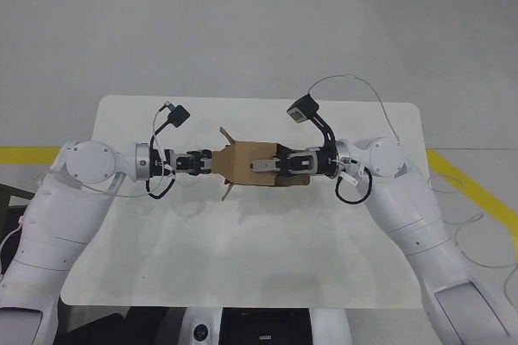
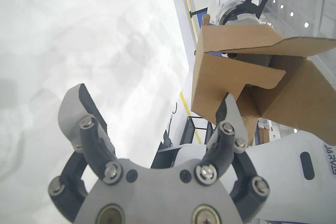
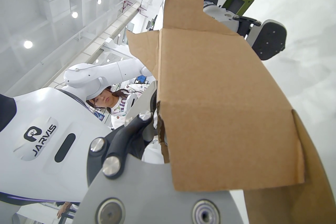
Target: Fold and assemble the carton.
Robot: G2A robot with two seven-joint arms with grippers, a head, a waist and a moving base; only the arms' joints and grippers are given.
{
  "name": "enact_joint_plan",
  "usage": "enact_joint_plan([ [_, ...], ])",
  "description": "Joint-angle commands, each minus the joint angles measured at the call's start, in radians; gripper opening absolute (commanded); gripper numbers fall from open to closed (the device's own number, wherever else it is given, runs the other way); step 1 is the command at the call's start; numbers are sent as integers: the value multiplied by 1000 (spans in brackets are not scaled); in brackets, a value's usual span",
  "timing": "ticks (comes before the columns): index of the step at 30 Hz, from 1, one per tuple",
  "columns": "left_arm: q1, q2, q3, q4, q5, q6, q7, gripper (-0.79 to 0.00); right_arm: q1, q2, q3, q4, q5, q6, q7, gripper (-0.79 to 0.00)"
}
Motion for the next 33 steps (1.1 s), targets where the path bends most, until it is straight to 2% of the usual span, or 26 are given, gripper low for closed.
enact_joint_plan([
  [1,-1,0,1,-2,0,1,0,0,3,-2,-5,3,2,-1,0,-785],
  [22,-3,0,1,-2,-4,-1,-2,0,27,-14,-34,24,14,-13,-7,-785],
  [33,15,7,-19,-8,14,-4,1,0,-2,1,58,45,-18,-50,-176,-785],
])
